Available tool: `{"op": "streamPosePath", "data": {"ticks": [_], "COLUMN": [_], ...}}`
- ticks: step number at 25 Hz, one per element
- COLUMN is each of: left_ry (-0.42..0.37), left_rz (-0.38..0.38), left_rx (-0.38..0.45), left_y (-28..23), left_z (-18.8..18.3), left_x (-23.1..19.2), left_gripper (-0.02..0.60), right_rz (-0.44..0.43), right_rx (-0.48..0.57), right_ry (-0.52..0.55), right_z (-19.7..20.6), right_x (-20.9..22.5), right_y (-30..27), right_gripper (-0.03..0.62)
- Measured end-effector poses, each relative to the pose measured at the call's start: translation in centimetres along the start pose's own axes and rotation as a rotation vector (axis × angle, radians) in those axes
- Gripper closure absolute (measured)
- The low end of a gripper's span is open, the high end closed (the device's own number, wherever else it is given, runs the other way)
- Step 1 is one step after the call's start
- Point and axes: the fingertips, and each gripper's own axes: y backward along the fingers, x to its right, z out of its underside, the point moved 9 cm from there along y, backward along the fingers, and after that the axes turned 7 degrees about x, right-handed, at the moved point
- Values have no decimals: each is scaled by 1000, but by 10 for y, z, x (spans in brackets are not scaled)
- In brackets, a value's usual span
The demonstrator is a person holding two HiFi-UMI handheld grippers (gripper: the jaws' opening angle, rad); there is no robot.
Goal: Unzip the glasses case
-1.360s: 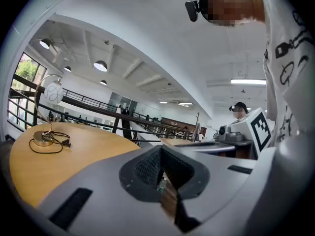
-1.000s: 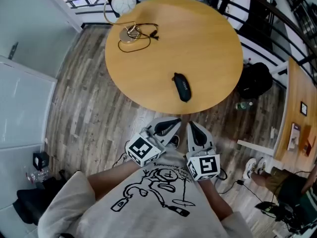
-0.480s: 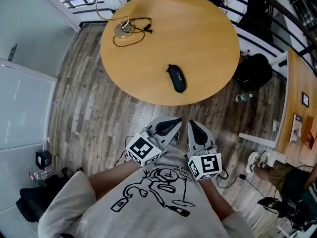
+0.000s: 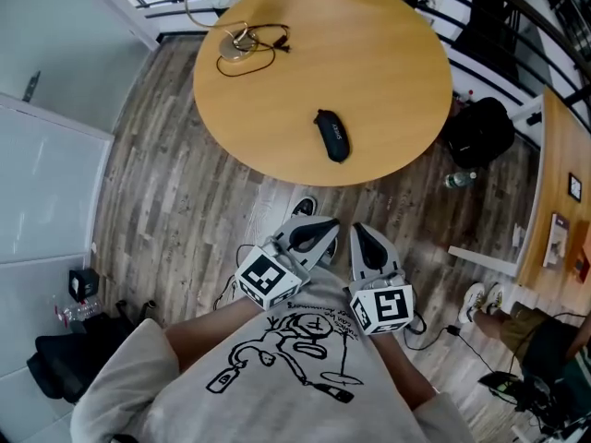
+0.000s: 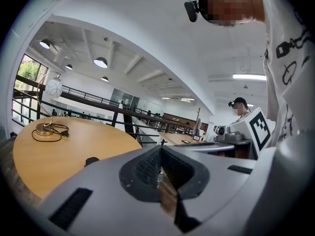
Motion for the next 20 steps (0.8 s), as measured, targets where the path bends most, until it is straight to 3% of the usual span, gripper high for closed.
{"op": "streamPosePath", "data": {"ticks": [12,20], "left_ry": [21,54], "left_rz": [-46,-68], "left_rx": [6,6], "left_y": [-6,-27], "left_z": [-1,-8], "left_x": [-24,-71], "left_gripper": [575,575], "right_rz": [-22,-45], "right_rx": [-38,-83], "right_ry": [13,24], "right_z": [-2,-5], "right_x": [9,26], "right_y": [-27,-77], "right_gripper": [569,569]}}
